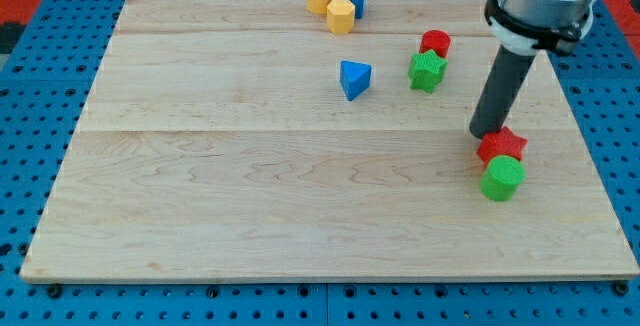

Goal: Place the red circle to the top left of the green star

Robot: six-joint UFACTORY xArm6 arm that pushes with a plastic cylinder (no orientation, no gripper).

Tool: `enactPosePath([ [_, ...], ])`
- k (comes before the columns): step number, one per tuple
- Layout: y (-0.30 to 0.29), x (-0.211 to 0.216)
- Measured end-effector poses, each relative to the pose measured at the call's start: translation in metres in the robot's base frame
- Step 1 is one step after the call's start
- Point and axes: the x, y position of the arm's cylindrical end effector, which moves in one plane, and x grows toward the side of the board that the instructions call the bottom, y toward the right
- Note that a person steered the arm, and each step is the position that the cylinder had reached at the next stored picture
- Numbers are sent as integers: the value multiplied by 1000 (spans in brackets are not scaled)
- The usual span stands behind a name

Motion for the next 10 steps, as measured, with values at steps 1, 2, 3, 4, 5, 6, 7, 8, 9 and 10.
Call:
enactPosePath([
  [1, 0, 22],
  [2, -5, 42],
  [3, -15, 49],
  [4, -50, 46],
  [5, -68, 6],
  [6, -15, -54],
  [7, 41, -115],
  [8, 37, -174],
  [9, -23, -195],
  [10, -27, -195],
])
